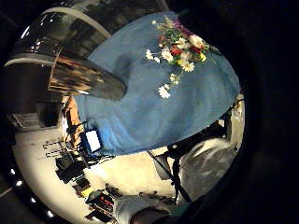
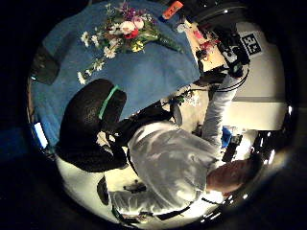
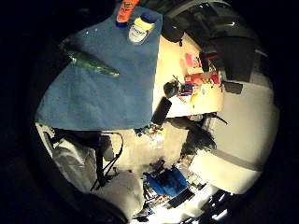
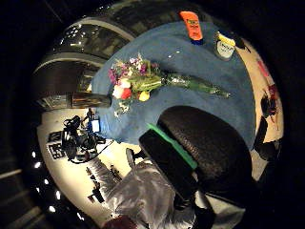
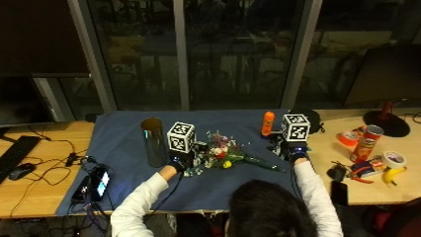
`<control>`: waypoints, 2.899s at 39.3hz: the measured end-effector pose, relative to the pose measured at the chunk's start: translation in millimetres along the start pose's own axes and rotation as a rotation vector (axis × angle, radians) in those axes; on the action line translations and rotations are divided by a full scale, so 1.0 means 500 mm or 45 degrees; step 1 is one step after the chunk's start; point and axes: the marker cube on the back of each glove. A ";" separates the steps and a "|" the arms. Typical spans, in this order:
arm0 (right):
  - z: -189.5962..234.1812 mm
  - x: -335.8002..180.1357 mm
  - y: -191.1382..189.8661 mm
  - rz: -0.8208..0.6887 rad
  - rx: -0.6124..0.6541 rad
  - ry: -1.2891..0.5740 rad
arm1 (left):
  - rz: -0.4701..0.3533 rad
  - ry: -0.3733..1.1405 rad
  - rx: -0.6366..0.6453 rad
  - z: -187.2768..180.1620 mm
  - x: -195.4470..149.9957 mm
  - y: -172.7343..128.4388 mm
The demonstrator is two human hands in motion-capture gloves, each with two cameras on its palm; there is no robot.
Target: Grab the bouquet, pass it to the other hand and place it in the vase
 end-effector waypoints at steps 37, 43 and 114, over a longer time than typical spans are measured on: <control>-0.107 -0.015 0.012 -0.079 -0.008 -0.031 | -0.063 -0.049 -0.051 -0.039 -0.130 0.067; -0.032 0.024 -0.088 0.000 -0.042 -0.076 | -0.028 0.022 0.023 -0.041 -0.114 0.055; 0.187 -0.049 -0.171 0.023 0.801 -0.760 | -0.196 0.482 -0.059 -0.099 -0.275 0.015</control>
